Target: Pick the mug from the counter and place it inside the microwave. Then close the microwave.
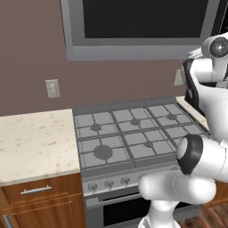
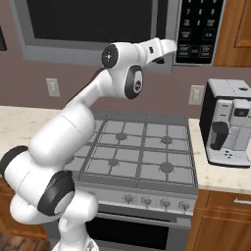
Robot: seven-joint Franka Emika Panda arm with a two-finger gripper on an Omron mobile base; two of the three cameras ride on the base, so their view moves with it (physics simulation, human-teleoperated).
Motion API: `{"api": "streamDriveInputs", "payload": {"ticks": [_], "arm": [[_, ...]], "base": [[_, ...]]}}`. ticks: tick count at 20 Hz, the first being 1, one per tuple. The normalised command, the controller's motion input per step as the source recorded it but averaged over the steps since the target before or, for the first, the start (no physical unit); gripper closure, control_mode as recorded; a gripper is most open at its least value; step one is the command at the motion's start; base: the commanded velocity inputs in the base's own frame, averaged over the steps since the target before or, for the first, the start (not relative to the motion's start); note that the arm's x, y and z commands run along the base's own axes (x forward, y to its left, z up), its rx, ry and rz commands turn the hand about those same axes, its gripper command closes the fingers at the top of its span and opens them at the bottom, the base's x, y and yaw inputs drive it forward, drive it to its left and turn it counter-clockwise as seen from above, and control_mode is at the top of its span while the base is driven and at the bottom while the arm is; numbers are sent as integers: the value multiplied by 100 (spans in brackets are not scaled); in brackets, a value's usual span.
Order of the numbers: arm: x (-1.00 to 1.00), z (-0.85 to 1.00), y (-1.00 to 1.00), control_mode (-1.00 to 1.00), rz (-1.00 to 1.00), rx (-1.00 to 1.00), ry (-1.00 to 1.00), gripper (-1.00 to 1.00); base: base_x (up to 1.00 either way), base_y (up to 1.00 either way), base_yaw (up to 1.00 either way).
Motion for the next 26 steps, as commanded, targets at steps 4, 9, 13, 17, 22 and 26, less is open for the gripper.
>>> {"api": "streamDriveInputs", "payload": {"ticks": [4,9,13,17,22,26], "arm": [[64,9,0,-100,0,0,0,-100],[58,8,0,-100,0,0,0,-100],[53,9,0,-100,0,0,0,-100],[47,11,0,-100,0,0,0,-100],[39,6,0,-100,0,0,0,-100],[42,0,0,-100,0,0,0,-100]], "base": [[0,0,0],[0,0,0],[0,0,0],[0,0,0],[0,0,0],[0,0,0]]}}
